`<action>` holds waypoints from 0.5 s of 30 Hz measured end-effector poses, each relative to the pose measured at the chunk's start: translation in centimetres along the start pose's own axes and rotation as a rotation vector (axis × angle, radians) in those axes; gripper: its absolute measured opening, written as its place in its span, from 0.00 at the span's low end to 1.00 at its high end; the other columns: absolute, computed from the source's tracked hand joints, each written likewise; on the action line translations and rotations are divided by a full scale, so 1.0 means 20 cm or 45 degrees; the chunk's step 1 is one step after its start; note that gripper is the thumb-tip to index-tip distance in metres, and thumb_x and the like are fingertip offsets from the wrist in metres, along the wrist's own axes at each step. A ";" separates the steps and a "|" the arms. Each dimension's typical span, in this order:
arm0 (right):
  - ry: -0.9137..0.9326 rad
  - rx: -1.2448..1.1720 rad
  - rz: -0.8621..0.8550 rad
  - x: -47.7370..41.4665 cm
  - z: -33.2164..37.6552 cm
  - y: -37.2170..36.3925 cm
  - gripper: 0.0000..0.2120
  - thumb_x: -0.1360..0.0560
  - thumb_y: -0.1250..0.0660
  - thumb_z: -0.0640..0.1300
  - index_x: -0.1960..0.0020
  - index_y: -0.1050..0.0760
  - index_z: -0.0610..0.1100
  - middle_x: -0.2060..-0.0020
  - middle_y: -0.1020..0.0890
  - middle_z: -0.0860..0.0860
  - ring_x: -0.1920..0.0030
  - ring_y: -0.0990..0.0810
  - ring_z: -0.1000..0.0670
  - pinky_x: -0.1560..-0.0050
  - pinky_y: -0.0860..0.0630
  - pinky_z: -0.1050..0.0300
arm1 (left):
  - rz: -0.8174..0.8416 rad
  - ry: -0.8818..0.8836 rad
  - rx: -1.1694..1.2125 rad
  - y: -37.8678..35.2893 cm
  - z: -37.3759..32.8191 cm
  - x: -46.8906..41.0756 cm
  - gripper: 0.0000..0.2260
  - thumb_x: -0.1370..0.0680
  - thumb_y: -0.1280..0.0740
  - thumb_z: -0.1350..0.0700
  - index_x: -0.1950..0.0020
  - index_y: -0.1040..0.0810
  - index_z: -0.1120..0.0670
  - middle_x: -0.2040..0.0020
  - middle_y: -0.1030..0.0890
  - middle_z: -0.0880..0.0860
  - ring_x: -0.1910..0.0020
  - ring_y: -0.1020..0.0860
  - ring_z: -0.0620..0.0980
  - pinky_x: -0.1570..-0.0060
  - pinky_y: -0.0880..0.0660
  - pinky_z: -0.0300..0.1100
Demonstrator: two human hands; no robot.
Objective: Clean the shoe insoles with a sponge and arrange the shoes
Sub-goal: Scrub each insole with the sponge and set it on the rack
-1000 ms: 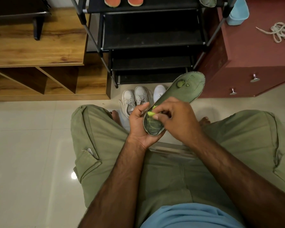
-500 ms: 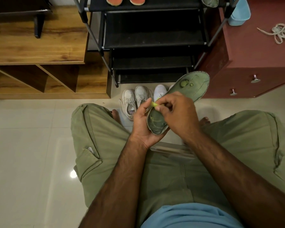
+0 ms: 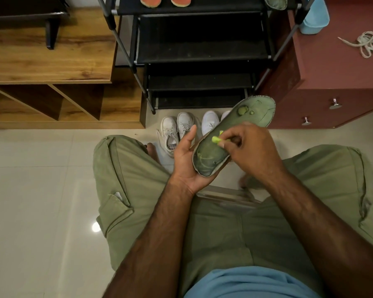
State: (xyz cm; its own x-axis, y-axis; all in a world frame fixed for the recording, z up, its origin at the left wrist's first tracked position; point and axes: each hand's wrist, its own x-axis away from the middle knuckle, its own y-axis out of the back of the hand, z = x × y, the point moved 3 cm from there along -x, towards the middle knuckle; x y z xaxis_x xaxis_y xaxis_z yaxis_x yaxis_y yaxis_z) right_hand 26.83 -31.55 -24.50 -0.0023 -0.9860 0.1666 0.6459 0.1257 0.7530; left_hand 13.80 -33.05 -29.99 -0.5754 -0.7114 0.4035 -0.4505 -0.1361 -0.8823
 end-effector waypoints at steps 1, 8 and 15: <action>-0.004 0.013 -0.035 0.00 -0.01 0.01 0.06 0.25 0.23 0.47 0.48 0.14 0.51 0.55 0.21 0.55 0.58 0.22 0.57 0.56 0.22 0.59 | 0.008 -0.013 0.000 0.00 0.00 0.00 0.33 0.19 0.40 0.39 0.28 0.29 0.66 0.34 0.23 0.66 0.34 0.23 0.60 0.28 0.31 0.51; 0.045 0.056 0.110 0.03 -0.03 0.01 0.04 0.26 0.22 0.47 0.51 0.14 0.53 0.58 0.20 0.58 0.60 0.22 0.58 0.61 0.32 0.68 | -0.036 -0.056 0.035 0.02 0.00 -0.01 0.29 0.20 0.39 0.45 0.26 0.33 0.64 0.35 0.24 0.65 0.36 0.23 0.61 0.30 0.29 0.52; 0.016 -0.086 0.139 0.06 -0.03 -0.04 0.05 0.26 0.22 0.47 0.52 0.14 0.55 0.57 0.17 0.58 0.59 0.19 0.57 0.59 0.25 0.65 | -0.075 -0.074 0.131 0.04 -0.01 0.00 0.23 0.28 0.41 0.56 0.39 0.22 0.68 0.43 0.19 0.66 0.41 0.21 0.63 0.28 0.31 0.52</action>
State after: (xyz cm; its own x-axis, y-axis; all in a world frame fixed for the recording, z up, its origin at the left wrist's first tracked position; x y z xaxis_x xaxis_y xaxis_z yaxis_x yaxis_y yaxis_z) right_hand 26.82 -32.91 -25.20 0.0798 -0.9683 0.2369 0.6916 0.2249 0.6864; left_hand 13.21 -33.07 -30.64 -0.5085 -0.7383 0.4431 -0.4080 -0.2465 -0.8790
